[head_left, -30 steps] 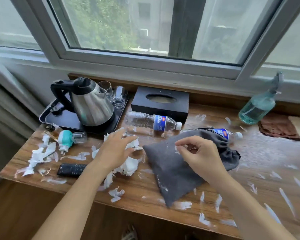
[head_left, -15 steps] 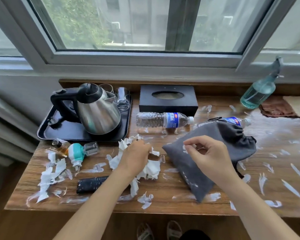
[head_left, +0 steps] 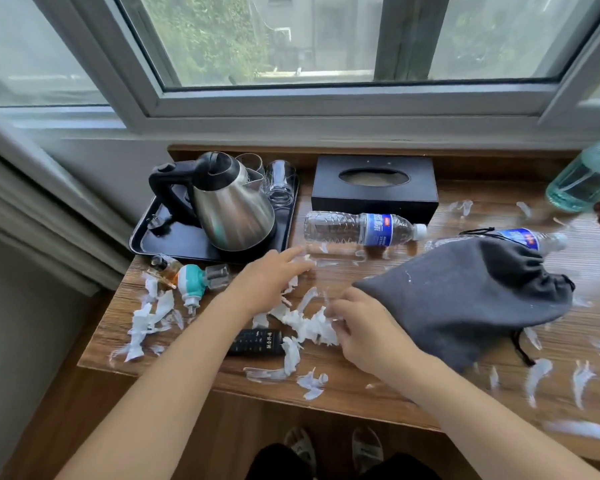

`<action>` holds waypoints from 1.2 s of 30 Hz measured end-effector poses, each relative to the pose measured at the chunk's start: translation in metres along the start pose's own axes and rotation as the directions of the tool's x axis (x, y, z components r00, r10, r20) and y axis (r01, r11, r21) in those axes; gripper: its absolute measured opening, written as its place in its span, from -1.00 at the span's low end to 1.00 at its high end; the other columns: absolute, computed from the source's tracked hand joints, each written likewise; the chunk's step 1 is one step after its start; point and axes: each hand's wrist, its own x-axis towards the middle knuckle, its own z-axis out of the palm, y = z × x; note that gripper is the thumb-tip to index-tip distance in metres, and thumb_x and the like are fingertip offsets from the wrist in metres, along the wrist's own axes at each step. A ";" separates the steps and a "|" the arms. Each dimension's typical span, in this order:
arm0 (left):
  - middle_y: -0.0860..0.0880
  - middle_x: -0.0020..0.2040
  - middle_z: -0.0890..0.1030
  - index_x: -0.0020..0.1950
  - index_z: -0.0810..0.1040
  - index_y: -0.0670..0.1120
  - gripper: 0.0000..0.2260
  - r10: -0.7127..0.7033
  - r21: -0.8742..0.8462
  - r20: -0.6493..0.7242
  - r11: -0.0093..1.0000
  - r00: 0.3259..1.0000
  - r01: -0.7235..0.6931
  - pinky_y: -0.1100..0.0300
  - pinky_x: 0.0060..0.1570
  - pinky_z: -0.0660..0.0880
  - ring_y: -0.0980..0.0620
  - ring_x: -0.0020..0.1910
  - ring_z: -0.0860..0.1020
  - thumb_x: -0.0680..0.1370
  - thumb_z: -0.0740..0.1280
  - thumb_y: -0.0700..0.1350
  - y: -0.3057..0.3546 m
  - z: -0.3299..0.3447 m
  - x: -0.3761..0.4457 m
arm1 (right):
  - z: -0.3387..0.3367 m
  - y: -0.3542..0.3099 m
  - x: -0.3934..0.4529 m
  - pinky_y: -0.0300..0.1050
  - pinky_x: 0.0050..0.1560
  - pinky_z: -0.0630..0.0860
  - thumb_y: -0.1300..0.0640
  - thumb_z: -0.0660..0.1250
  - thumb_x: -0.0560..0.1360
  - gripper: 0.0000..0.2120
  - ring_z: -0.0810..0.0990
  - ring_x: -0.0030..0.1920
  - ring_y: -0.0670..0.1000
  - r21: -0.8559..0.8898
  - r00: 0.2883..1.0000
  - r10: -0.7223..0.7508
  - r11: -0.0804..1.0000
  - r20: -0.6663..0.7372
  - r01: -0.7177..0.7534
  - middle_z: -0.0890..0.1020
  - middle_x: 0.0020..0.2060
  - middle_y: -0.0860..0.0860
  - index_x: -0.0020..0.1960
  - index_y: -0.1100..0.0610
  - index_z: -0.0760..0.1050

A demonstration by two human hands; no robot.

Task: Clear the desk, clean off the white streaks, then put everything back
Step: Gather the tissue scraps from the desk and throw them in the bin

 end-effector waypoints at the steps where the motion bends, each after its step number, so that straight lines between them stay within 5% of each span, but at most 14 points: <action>1: 0.07 0.59 0.31 0.61 0.32 0.14 -0.29 0.008 0.041 0.025 0.999 1.000 -0.009 0.00 0.09 0.55 -0.04 0.25 0.41 0.56 0.27 -0.43 -0.001 0.000 0.002 | 0.005 -0.003 -0.002 -0.30 0.14 0.47 0.15 0.35 0.63 -0.70 0.48 0.19 -0.06 -0.027 0.999 0.015 1.000 0.029 -0.014 0.48 0.25 -0.08 0.34 0.02 0.55; 6: -0.01 0.23 0.50 0.42 0.51 -0.01 -0.52 0.031 0.042 0.007 0.999 0.999 -0.032 0.11 0.01 0.41 -0.06 0.18 0.41 0.57 0.25 -0.39 -0.014 0.007 -0.002 | 0.026 -0.015 -0.006 -0.11 0.26 0.52 -0.10 0.37 0.59 -0.58 0.41 0.28 -0.03 -0.102 0.990 0.104 0.990 0.091 -0.095 0.37 0.36 -0.04 0.39 0.00 0.42; 10: -0.02 0.09 0.58 0.25 0.66 -0.05 -0.58 0.047 -0.181 -0.154 0.981 0.987 -0.075 -0.04 0.16 0.50 -0.10 0.15 0.49 0.51 0.29 -0.43 -0.045 0.021 -0.014 | 0.038 -0.021 -0.001 -0.09 0.24 0.50 0.01 0.33 0.63 -0.66 0.40 0.27 0.00 -0.159 0.988 0.144 0.978 0.062 -0.133 0.37 0.33 -0.01 0.38 0.01 0.42; 13: 0.04 0.20 0.57 0.36 0.61 -0.02 -0.54 0.097 -0.269 -0.147 0.954 0.984 -0.134 -0.09 0.24 0.49 -0.07 0.25 0.42 0.54 0.30 -0.39 -0.062 0.019 -0.037 | 0.045 -0.020 0.004 -0.06 0.17 0.54 0.10 0.33 0.62 -0.62 0.44 0.24 0.02 -0.201 0.990 0.137 0.971 0.038 -0.127 0.40 0.26 -0.03 0.41 -0.05 0.39; 18: 0.17 0.49 0.38 0.63 0.32 0.07 -0.39 0.194 -0.130 -0.001 0.973 0.981 -0.193 -0.04 0.22 0.53 -0.01 0.40 0.25 0.61 0.37 -0.24 -0.076 0.017 -0.065 | 0.044 -0.023 0.016 -0.05 0.06 0.58 0.07 0.25 0.67 -0.35 0.48 0.14 0.04 -0.304 0.978 0.023 0.952 0.207 0.042 0.33 0.37 0.06 0.58 -0.35 0.03; 23: 0.18 0.41 0.44 0.58 0.38 0.08 -0.41 0.244 -0.132 -0.003 0.961 0.970 -0.242 -0.09 0.18 0.53 0.01 0.23 0.37 0.59 0.39 -0.25 -0.075 0.026 -0.060 | 0.041 -0.025 0.020 -0.06 0.06 0.57 -0.27 0.14 0.64 -0.52 0.48 0.10 -0.01 -0.310 0.971 -0.031 0.945 0.238 0.106 0.38 0.23 0.00 0.55 -0.35 0.19; 27: 0.08 0.44 0.40 0.63 0.27 0.08 -0.37 0.236 -0.138 -0.002 0.962 0.972 -0.234 -0.02 0.23 0.50 -0.02 0.31 0.39 0.60 0.35 -0.27 -0.069 0.025 -0.056 | 0.045 -0.029 0.015 -0.07 0.09 0.57 -0.55 0.17 0.43 -0.29 0.42 0.14 -0.06 -0.290 0.981 0.001 0.955 0.196 0.057 0.36 0.22 -0.08 0.49 -0.28 0.30; 31: -0.02 0.40 0.41 0.65 0.21 0.02 -0.33 0.164 -0.149 0.013 0.976 0.986 -0.160 -0.06 0.30 0.48 -0.05 0.38 0.38 0.59 0.35 -0.28 -0.061 0.022 -0.054 | 0.056 -0.033 0.013 -0.10 -0.01 0.59 -0.38 0.30 0.49 -0.50 0.44 0.06 -0.07 -0.290 0.992 0.001 0.956 0.123 0.035 0.38 0.17 -0.08 0.37 -0.23 0.40; 36: -0.04 0.20 0.46 0.36 0.49 -0.06 -0.67 0.141 -0.093 0.024 0.986 0.990 -0.138 0.00 0.15 0.48 -0.06 0.20 0.42 0.60 0.35 -0.24 -0.057 0.019 -0.057 | 0.061 -0.037 0.016 -0.12 -0.11 0.48 -0.10 0.36 0.59 -0.71 0.38 -0.09 -0.07 -0.250 0.994 0.011 0.968 0.106 0.016 0.40 0.10 -0.05 0.29 -0.10 0.49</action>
